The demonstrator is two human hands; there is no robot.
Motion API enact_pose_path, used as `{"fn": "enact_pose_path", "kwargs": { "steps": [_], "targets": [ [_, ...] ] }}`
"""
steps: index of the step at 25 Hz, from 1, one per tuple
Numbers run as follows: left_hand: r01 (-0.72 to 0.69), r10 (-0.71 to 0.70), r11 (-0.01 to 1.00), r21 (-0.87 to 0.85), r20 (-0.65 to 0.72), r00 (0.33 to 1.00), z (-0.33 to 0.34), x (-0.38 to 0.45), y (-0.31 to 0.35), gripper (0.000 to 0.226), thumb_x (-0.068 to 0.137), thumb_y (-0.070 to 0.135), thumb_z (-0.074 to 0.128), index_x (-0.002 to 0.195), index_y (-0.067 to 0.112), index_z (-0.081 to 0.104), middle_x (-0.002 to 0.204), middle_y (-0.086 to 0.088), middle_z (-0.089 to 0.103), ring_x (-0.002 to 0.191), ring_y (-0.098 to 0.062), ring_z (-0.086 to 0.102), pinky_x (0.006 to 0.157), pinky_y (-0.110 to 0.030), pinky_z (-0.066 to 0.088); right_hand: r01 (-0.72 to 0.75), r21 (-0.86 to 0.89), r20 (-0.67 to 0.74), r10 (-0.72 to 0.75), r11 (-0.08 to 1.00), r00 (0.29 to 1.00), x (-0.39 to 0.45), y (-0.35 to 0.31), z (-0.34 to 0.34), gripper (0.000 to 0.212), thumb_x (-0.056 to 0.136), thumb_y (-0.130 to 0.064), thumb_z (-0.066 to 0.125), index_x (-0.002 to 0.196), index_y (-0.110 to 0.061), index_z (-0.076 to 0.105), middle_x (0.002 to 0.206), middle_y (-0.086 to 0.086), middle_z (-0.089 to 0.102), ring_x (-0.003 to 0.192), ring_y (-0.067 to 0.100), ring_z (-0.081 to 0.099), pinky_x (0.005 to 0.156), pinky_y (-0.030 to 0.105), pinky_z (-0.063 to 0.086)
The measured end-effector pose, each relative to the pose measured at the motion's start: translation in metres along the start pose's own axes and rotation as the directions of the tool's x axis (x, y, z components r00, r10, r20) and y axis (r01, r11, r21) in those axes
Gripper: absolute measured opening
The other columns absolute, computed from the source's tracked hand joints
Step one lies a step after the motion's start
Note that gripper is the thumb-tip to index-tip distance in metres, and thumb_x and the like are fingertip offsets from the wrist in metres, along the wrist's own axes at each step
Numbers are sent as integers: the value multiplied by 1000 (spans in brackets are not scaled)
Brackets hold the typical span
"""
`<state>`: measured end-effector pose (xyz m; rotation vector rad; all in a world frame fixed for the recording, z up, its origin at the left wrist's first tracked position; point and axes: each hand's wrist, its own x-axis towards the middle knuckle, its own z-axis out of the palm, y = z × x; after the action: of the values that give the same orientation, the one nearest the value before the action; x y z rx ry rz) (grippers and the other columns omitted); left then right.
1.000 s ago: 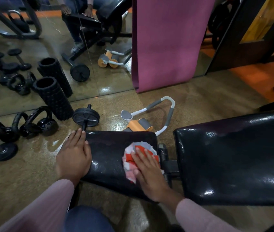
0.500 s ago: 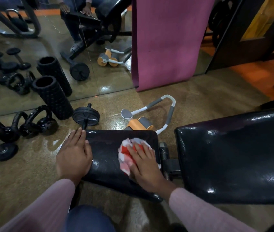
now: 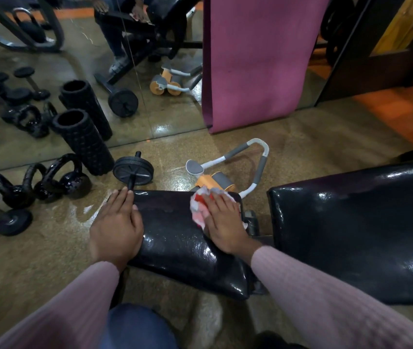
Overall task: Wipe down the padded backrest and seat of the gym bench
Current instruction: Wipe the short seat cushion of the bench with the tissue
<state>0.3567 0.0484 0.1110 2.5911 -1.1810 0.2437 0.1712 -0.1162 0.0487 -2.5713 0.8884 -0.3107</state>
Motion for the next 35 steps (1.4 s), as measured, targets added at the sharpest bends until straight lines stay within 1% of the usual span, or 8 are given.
{"fn": "enact_pose_path", "kwargs": {
  "steps": [3,9,12,15,19,22,29,35],
  "targets": [
    [1,-1,1000,-2,-4,1000,1,-1,2,52,94,29,29,131,3,55,139,-10,51,134,-23,41,111,-34,26,131,85,47,-135,988,990,-39,25,-8,59,102,-49,9,155,-23,18,163,1,17,150,18,7,122,38,4],
    [9,-9,1000,-11,-6,1000,0,1,1,52,94,29,29,131,4,55,139,-9,51,134,-22,41,111,-35,28,-412,-22,127,411,911,903,48,8,-2,67,93,-42,22,152,-8,23,157,16,25,146,33,17,120,44,10],
    [12,-12,1000,1,-13,1000,-2,0,2,51,93,28,31,131,5,56,139,-9,52,133,-23,42,109,-35,29,-95,-36,116,99,995,988,28,-28,-2,63,98,-46,15,154,-18,22,160,9,23,148,27,14,120,41,8],
    [8,-8,1000,-1,-18,1000,-1,0,3,51,93,28,31,130,4,57,138,-9,53,133,-23,43,109,-35,30,197,87,57,-202,977,978,-35,-23,-11,64,100,-51,4,155,-22,16,163,1,14,150,16,5,120,35,0],
    [12,-12,1000,-3,-25,1000,-1,-1,2,50,93,28,31,129,3,57,137,-10,54,132,-23,44,108,-37,33,-120,110,53,115,987,992,-13,29,-8,63,100,-50,8,155,-19,17,162,-1,8,149,16,-2,122,35,0],
    [9,-9,1000,-15,-17,1000,-2,1,3,51,93,28,31,130,3,56,138,-11,53,133,-24,43,108,-38,33,-308,-10,111,307,951,945,38,20,2,66,96,-45,9,153,-16,24,160,11,22,148,31,14,120,47,9],
    [4,-4,1000,2,0,1000,-2,-1,4,51,94,29,30,132,4,54,140,-10,51,134,-23,41,110,-35,29,92,88,84,-99,992,991,-47,-10,-13,72,94,-61,-5,155,-26,8,164,-5,4,150,14,-5,120,34,-5],
    [3,-3,1000,16,5,1000,-3,-1,4,50,94,27,32,130,3,55,138,-11,53,133,-25,43,109,-35,29,-348,52,138,339,936,931,22,14,-5,82,90,-63,-1,155,-16,13,163,7,12,150,26,2,122,44,-1]
  ]
}}
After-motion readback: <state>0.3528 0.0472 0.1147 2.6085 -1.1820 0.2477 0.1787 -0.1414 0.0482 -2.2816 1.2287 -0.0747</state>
